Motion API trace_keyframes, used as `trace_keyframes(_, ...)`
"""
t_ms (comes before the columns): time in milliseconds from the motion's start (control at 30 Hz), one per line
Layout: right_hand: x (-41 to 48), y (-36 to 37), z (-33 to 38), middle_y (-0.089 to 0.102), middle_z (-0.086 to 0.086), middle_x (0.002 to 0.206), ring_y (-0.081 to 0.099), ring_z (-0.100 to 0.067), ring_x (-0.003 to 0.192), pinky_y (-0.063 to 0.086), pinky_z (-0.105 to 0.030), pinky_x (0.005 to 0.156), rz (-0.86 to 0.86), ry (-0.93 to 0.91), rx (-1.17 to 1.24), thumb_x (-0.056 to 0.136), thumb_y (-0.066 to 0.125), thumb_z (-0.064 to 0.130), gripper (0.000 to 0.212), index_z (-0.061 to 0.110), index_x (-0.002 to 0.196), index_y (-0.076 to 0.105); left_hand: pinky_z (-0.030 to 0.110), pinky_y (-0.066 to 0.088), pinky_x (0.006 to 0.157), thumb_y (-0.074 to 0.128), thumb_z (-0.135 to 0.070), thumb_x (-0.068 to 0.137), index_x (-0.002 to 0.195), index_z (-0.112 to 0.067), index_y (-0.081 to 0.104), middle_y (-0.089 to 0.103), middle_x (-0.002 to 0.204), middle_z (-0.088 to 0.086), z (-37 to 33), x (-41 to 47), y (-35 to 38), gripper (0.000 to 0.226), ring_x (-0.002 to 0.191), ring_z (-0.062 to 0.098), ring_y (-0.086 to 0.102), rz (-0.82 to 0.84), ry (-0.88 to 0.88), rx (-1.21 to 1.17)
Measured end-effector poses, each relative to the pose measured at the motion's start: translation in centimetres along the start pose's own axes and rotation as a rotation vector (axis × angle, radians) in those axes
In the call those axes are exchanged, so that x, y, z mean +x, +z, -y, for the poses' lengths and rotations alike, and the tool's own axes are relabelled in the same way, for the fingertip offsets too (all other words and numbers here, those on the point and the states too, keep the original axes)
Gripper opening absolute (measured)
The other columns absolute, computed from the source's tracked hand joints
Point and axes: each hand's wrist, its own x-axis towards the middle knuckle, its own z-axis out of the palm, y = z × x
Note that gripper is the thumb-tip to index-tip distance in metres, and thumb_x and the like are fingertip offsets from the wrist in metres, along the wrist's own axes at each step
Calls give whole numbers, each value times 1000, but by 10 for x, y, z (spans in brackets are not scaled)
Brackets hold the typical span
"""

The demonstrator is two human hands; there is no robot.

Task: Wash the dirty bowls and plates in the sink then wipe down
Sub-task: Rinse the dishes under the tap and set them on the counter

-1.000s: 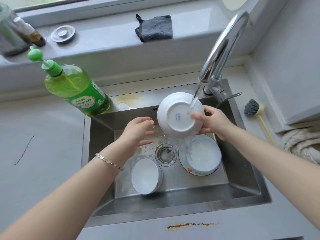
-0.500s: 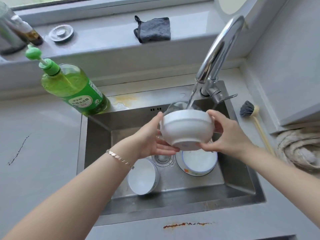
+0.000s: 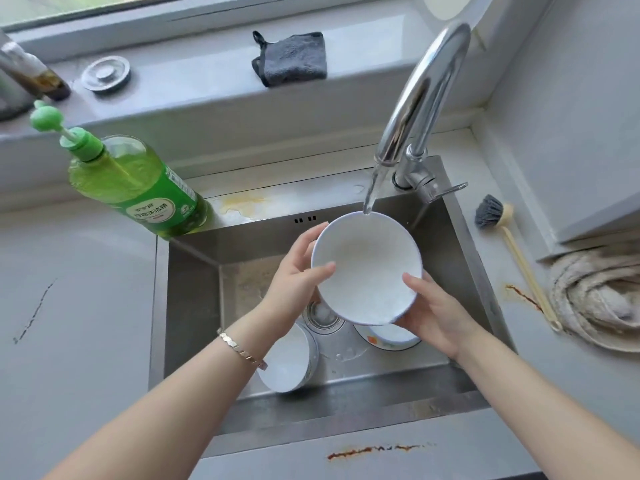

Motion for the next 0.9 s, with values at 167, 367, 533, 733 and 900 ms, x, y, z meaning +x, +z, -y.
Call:
trace_keyframes(167, 10, 27, 10, 66, 0, 98, 64, -15, 84, 56, -31, 59, -257, -306, -378, 68, 74, 18, 56, 41, 115, 55, 38, 48, 94, 43, -29, 97, 131, -42, 35, 46, 139, -10, 5, 6, -18, 37, 115, 8, 54, -82, -84, -1)
trace_keyframes(367, 14, 49, 35, 62, 1, 83, 60, -16, 67, 57, -32, 54, -428, -296, -564, 88, 55, 14, 26, 35, 103, 59, 38, 49, 88, 36, -37, 100, 142, -20, 32, 41, 144, 6, 19, 6, -21, 46, 119, 25, 52, -254, -338, -47)
trace_keyframes(533, 3, 36, 22, 55, -15, 85, 59, -27, 67, 58, -33, 52, -383, 43, -144, 93, 40, 15, 15, 9, 102, 51, 38, 59, 60, 37, -49, 95, 131, -15, 49, 61, 109, 17, 4, 9, -13, 50, 79, 31, 66, -35, -466, -257)
trace_keyframes(733, 3, 23, 18, 61, -11, 101, 63, -24, 78, 58, -29, 61, -288, -18, -186, 97, 39, 16, 22, 13, 114, 53, 35, 58, 56, 45, -39, 95, 116, -24, 50, 58, 114, 15, -2, 15, -2, 26, 72, 27, 69, -1, -365, -126)
trace_keyframes(900, 26, 0, 59, 44, -3, 135, 44, -16, 125, 41, -31, 100, -475, -245, -458, 98, 43, 18, 50, 10, 145, 27, 39, 58, 54, 54, -24, 93, 119, -28, 48, 60, 109, 6, 5, 20, 1, 27, 70, 24, 70, -127, -276, -120)
